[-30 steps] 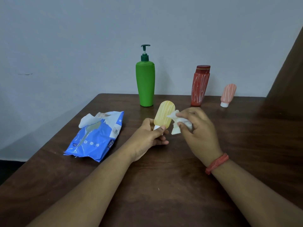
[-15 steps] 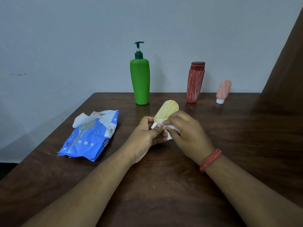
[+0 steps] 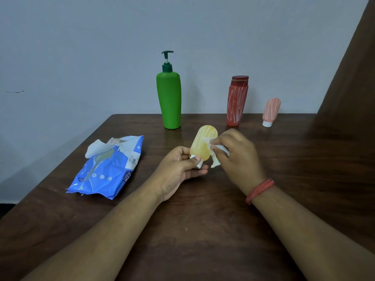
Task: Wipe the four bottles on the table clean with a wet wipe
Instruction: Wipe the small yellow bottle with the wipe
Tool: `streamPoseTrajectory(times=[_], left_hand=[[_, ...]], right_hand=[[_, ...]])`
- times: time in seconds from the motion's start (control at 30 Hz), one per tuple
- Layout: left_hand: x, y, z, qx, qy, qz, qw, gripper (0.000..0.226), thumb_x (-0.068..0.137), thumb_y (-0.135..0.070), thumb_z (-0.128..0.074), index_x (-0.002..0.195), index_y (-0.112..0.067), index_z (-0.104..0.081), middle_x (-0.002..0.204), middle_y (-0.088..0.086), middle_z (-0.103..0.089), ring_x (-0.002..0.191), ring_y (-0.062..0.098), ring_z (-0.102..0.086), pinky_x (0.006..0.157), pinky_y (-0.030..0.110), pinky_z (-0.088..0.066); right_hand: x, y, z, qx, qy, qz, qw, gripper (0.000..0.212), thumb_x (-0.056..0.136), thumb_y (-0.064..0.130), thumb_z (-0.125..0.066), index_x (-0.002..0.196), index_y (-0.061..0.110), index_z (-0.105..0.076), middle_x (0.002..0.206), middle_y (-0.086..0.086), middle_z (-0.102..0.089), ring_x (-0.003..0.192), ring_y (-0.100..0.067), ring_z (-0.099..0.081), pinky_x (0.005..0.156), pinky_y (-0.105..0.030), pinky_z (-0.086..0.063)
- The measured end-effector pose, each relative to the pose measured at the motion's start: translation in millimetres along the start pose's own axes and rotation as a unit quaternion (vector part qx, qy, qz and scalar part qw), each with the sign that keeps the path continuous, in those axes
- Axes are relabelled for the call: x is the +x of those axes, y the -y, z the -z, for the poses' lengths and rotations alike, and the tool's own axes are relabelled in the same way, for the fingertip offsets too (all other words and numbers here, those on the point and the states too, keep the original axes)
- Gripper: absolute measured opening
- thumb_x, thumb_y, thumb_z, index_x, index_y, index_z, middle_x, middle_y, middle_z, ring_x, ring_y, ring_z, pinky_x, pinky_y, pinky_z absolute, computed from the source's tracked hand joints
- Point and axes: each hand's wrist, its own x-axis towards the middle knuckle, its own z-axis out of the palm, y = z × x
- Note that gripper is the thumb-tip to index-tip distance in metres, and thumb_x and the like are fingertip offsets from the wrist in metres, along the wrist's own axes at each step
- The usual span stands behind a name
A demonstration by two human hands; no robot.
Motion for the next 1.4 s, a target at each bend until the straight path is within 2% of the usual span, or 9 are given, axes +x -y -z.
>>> streamPoseTrajectory(times=[0.1,0.27,0.4,0.6,0.73,0.87,1.1,1.23,1.4], left_hand=[[0,-2,1,-0.019,-0.001,-0.003,1.000,0.018,0.096,0.002,-0.058,0.113,0.004,-0.054,0.102,0.024,-0.069,0.091,0.030,-0.072,0.082,0.037,-0.062],[-1,-2,-1,0.008,0.014,-0.002,1.000,0.022,0.096,0.000,-0.059,0.117,0.005,-0.053,0.111,0.027,-0.068,0.096,0.033,-0.072,0.081,0.037,-0.062],[-1,-3,2,-0.013,0.010,-0.007,1.000,0.019,0.096,0.000,-0.058,0.114,0.003,-0.054,0.103,0.023,-0.070,0.092,0.031,-0.073,0.079,0.035,-0.062],[1,1,0,0.047,0.025,-0.012,0.998,0.024,0.097,-0.003,-0.059,0.119,0.005,-0.053,0.113,0.023,-0.069,0.097,0.029,-0.072,0.083,0.038,-0.061],[6,2,6,0.030,-0.009,-0.031,0.999,0.020,0.096,-0.002,-0.060,0.116,0.000,-0.056,0.100,0.013,-0.071,0.094,0.020,-0.070,0.083,0.037,-0.059],[6,2,6,0.083,0.000,-0.035,0.996,0.022,0.095,-0.004,-0.063,0.116,0.000,-0.058,0.106,0.012,-0.071,0.096,0.018,-0.069,0.089,0.038,-0.058],[8,4,8,0.117,-0.008,-0.038,0.992,0.022,0.095,-0.006,-0.064,0.116,-0.001,-0.059,0.107,0.011,-0.072,0.092,0.022,-0.066,0.094,0.046,-0.054],[7,6,8,0.170,0.010,-0.045,0.984,0.020,0.095,-0.010,-0.066,0.114,-0.007,-0.061,0.105,0.006,-0.074,0.090,0.020,-0.070,0.095,0.044,-0.056],[7,5,8,0.130,-0.010,-0.050,0.990,0.022,0.095,-0.005,-0.064,0.116,0.001,-0.057,0.108,0.012,-0.072,0.096,0.021,-0.067,0.091,0.041,-0.057]], right_hand=[[-4,3,-3,0.010,0.067,0.036,0.997,0.014,0.089,0.009,-0.072,0.102,0.012,-0.074,0.101,0.001,-0.062,0.089,-0.003,-0.054,0.076,-0.007,-0.038],[1,-6,0,0.014,-0.028,-0.022,0.999,0.011,0.089,0.007,-0.071,0.100,0.010,-0.074,0.099,-0.001,-0.063,0.089,-0.006,-0.056,0.077,-0.011,-0.043],[-4,2,-4,0.024,0.050,0.049,0.997,0.013,0.090,0.008,-0.072,0.102,0.011,-0.074,0.102,0.000,-0.063,0.092,-0.005,-0.057,0.080,-0.008,-0.040],[0,0,2,0.021,-0.047,-0.005,0.999,0.016,0.089,0.005,-0.071,0.104,0.009,-0.074,0.104,-0.003,-0.063,0.094,-0.009,-0.059,0.081,-0.019,-0.048],[-3,7,0,0.026,0.081,0.081,0.993,0.030,0.086,0.002,-0.072,0.116,0.008,-0.071,0.112,-0.003,-0.059,0.105,-0.009,-0.056,0.092,-0.012,-0.042],[6,-5,7,-0.015,0.013,0.046,0.999,0.030,0.085,-0.001,-0.072,0.115,0.007,-0.071,0.110,-0.006,-0.062,0.100,-0.002,-0.051,0.089,-0.001,-0.035],[-1,-2,2,0.001,0.031,0.057,0.998,0.020,0.087,0.004,-0.073,0.105,0.010,-0.075,0.100,-0.003,-0.065,0.088,-0.014,-0.062,0.076,-0.023,-0.049],[3,-7,4,0.004,-0.054,-0.008,0.999,0.020,0.085,-0.001,-0.072,0.102,0.008,-0.075,0.099,-0.004,-0.064,0.087,-0.013,-0.060,0.076,-0.017,-0.046],[-2,2,2,-0.003,0.058,0.064,0.996,0.020,0.087,0.003,-0.070,0.106,0.011,-0.074,0.102,-0.002,-0.064,0.090,-0.012,-0.061,0.076,-0.022,-0.049]])
